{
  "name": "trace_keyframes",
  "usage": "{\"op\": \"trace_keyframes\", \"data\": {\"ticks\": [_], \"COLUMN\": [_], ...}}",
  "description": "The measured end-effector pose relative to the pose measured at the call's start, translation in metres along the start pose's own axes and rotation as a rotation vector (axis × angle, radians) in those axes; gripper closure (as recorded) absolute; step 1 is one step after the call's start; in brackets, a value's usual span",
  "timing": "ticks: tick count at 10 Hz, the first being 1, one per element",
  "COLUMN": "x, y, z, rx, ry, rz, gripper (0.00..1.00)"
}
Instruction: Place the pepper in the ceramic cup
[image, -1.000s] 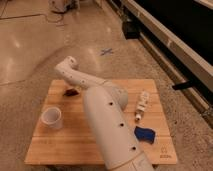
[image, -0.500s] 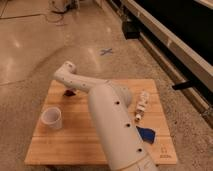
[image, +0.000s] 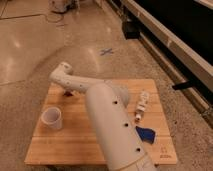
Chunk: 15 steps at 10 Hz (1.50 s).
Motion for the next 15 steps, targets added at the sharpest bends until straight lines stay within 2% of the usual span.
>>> {"op": "trace_keyframes", "data": {"ticks": [2, 5, 6, 8, 9, 11, 13, 15], "x": [0.004, 0.005, 0.004, 0.005, 0.007, 0.009, 0.013, 0.016], "y": [0.0, 0.01, 0.013, 0.012, 0.01, 0.007, 0.0, 0.001], "z": [0.003, 0.015, 0.02, 0.021, 0.02, 0.017, 0.002, -0.021], "rx": [-0.014, -0.057, -0.075, -0.085, -0.086, -0.081, -0.055, -0.021], "ry": [0.009, -0.01, -0.022, -0.031, -0.033, -0.038, -0.036, -0.048], "rz": [-0.017, -0.03, -0.035, -0.043, -0.048, -0.05, -0.059, -0.068], "gripper": [0.2, 0.21, 0.27, 0.46, 0.59, 0.76, 0.96, 1.0]}}
